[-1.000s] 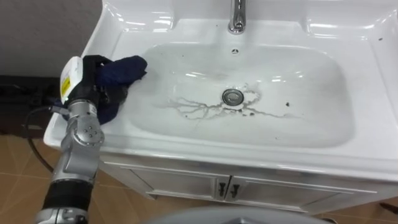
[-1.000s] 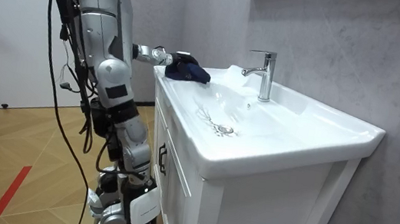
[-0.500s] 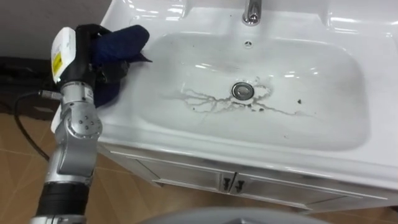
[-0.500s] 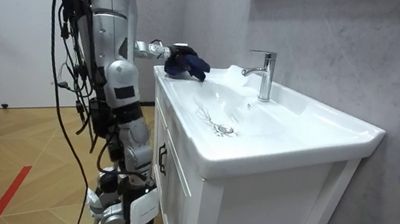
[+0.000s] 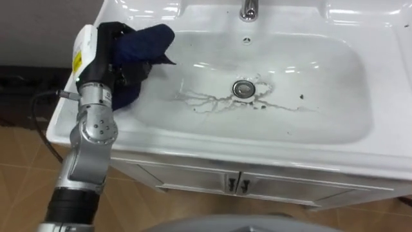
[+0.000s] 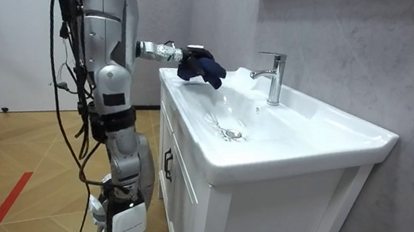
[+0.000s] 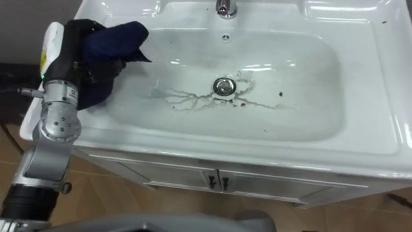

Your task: Wipe basin

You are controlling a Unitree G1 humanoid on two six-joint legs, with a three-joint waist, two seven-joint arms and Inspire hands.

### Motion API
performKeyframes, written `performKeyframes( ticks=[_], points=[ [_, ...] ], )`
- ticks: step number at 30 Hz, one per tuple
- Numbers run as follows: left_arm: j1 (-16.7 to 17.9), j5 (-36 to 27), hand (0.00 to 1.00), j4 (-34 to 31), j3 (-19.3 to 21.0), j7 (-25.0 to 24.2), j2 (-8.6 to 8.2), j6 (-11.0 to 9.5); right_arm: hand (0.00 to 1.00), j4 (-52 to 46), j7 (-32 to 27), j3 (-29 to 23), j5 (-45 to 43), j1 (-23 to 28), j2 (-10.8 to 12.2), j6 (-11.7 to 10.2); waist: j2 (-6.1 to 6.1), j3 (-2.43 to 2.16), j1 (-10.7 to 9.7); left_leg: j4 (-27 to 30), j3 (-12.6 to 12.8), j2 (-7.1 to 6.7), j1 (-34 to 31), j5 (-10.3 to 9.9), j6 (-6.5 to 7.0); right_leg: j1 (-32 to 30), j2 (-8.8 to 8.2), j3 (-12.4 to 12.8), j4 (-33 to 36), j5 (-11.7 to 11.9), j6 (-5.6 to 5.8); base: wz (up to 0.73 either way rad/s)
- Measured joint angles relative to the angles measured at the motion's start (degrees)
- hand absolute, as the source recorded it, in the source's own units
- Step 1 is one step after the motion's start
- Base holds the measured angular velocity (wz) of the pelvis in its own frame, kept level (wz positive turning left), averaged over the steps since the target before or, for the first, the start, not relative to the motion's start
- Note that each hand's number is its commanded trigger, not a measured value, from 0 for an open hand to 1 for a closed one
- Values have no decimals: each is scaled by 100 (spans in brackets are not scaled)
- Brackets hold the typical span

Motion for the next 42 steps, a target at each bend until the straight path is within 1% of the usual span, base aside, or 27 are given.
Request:
performKeyframes(
  ticks=[2, 4, 5, 7, 8, 9, 10, 12, 13, 14, 17, 18, 19, 21, 23, 24, 25, 26, 27, 28, 30, 31, 32, 33, 35, 36, 42],
  points=[
    [-77, -4, 100, 248, -89, 0, 28, -4, 0, 25, -2, 39, 84, -47, 0, -1, 39, -6, -75, 27, 39, 3, -134, 0, 1, -171, -6, 38, 77, -2, -4, -9],
    [-118, 3, 100, 369, -169, 0, 51, -8, 0, 19, -2, 43, 166, -51, 1, -8, 47, -10, -107, 65, 64, 2, -214, 2, 3, -253, -8, 45, 83, -2, -4, -5],
    [-155, 3, 100, 460, -201, -3, 48, -29, 0, 19, -2, 39, 203, -41, 1, -9, 30, 2, -119, 78, 110, 4, -231, 2, 4, -266, -10, 43, 81, -3, -4, -5],
    [-194, 8, 100, 561, -200, -4, 50, -33, 0, 17, -32, 27, 201, -39, 1, -8, 15, -9, -169, 88, 130, 5, -291, 2, 4, -332, -10, 58, 83, -4, -6, -2],
    [-318, 43, 100, 699, -209, -5, 51, -40, 0, -8, -58, 24, 212, -50, -2, -9, 12, 2, -206, 120, 118, 4, -327, 3, 6, -362, -13, 49, 85, -4, -7, 0],
    [-384, 58, 100, 799, -217, -5, 51, -42, 0, -28, -59, 25, 231, -53, -6, -10, 7, 1, -214, 127, 118, 4, -345, 3, 7, -395, -14, 50, 97, -2, -8, 3],
    [-532, 62, 100, 1027, -249, -5, 66, -41, 0, -56, -70, 25, 307, -68, -27, -14, 11, 4, -228, 196, 118, 7, -429, 4, 8, -481, -21, 50, 170, -1, -9, 0],
    [-697, 125, 100, 1181, -288, -5, 98, -41, 0, -57, -122, -20, 432, -152, -40, -48, 42, -2, -252, 289, 174, 23, -582, 4, 8, -641, -28, 73, 260, -1, -9, -6],
    [-734, 122, 100, 1199, -291, -5, 98, -41, 0, -57, -138, -30, 465, -186, -41, -50, 52, 3, -255, 290, 186, 25, -600, 4, 8, -671, -30, 79, 276, -1, -9, -8],
    [-828, 126, 100, 1284, -329, -3, 98, -38, 0, -55, -181, -30, 547, -250, -41, -49, 82, 1, -268, 292, 191, 25, -643, 4, 8, -728, -29, 92, 288, -1, -10, -5],
    [-1027, 119, 100, 1539, -475, 7, 95, -30, 0, -14, -251, -27, 843, -390, -48, -49, 197, 18, -299, 297, 202, 28, -735, 9, 17, -867, -30, 133, 380, -1, -10, -4],
    [-1073, 116, 100, 1654, -524, 7, 95, -29, 0, 17, -263, -26, 877, -434, -51, -48, 228, 12, -350, 291, 209, 30, -736, 12, 23, -874, -30, 141, 396, -2, -11, 0],
    [-1079, 117, 100, 1699, -537, 7, 95, -30, 0, 49, -269, -27, 877, -463, -55, -45, 224, 17, -389, 286, 210, 31, -734, 14, 25, -879, -30, 147, 412, -6, -16, -4],
    [-1129, 117, 100, 1851, -567, 6, 94, -30, 0, 72, -270, -28, 924, -523, -58, -44, 236, 11, -442, 284, 261, 41, -746, 15, 23, -953, -35, 167, 523, -34, -40, -9],
    [-1294, 124, 100, 2166, -694, 1, 81, -40, 0, 118, -267, -25, 1099, -538, -59, -58, 226, 26, -547, 288, 322, 57, -786, 17, 20, -1034, -31, 211, 590, -45, -54, -11],
    [-1360, 123, 100, 2298, -723, 1, 83, -48, 0, 112, -269, -24, 1124, -548, -61, -60, 224, 37, -566, 286, 351, 61, -794, 17, 20, -1058, -32, 225, 603, -48, -59, -20],
    [-1529, 123, 100, 2648, -809, 3, 82, -57, 0, 102, -275, -25, 1187, -582, -61, -70, 210, 56, -596, 286, 409, 67, -813, 17, 20, -1107, -33, 261, 639, -61, -75, -26],
    [-1641, 151, 100, 2952, -865, 3, 80, -58, 0, 68, -278, -25, 1265, -602, -61, -74, 205, 62, -606, 297, 466, 72, -855, 17, 19, -1168, -40, 287, 679, -81, -84, -23],
    [-1654, 194, 100, 3036, -876, 3, 79, -60, 0, 60, -278, -29, 1310, -603, -61, -80, 207, 61, -652, 304, 477, 74, -890, 17, 19, -1206, -40, 293, 685, -81, -84, -13],
    [-1679, 243, 100, 3175, -897, 3, 81, -87, 0, 48, -286, -33, 1400, -599, -63, -130, 211, 62, -744, 330, 480, 74, -945, 21, 20, -1278, -42, 300, 707, -81, -85, -7],
    [-1794, 226, 100, 3361, -999, 3, 80, -182, 0, 54, -290, -39, 1587, -603, -99, -155, 220, 61, -760, 448, 508, 73, -1074, 21, 22, -1455, -43, 368, 835, -91, -84, -8],
    [-1909, 224, 100, 3476, -1057, 9, 81, -259, 0, 55, -295, -41, 1661, -609, -124, -191, 225, 62, -762, 506, 518, 69, -1164, 22, 23, -1575, -49, 407, 924, -102, -80, -8],
    [-2063, 223, 100, 3684, -1087, 15, 81, -368, 0, 57, -329, -41, 1709, -654, -146, -198, 245, 72, -757, 523, 531, 63, -1227, 23, 25, -1676, -54, 451, 1003, -115, -76, -9],
    [-2130, 223, 100, 3797, -1088, 22, 81, -409, 0, 56, -361, -41, 1724, -697, -166, -200, 263, 79, -765, 524, 537, 57, -1248, 25, 28, -1708, -58, 468, 1017, -124, -74, -10],
    [-2294, 122, 100, 4074, -1123, 22, 83, -510, 0, 50, -413, -42, 1731, -844, -297, -282, 379, 87, -839, 525, 585, 1, -1293, 37, 50, -1838, -129, 486, 1172, -200, -64, -6],
    [-2316, 40, 100, 4198, -1134, 24, 84, -549, 0, 51, -452, -70, 1731, -893, -332, -314, 415, 89, -874, 519, 623, -23, -1269, 39, 54, -1861, -160, 513, 1232, -270, -56, 0],
    [-2354, -10, 100, 4421, -1139, 22, 88, -623, 0, 54, -519, -101, 1755, -951, -341, -382, 424, 88, -911, 510, 659, -94, -1170, 44, 45, -1949, -254, 534, 1580, -471, -99, 1]
  ],
)
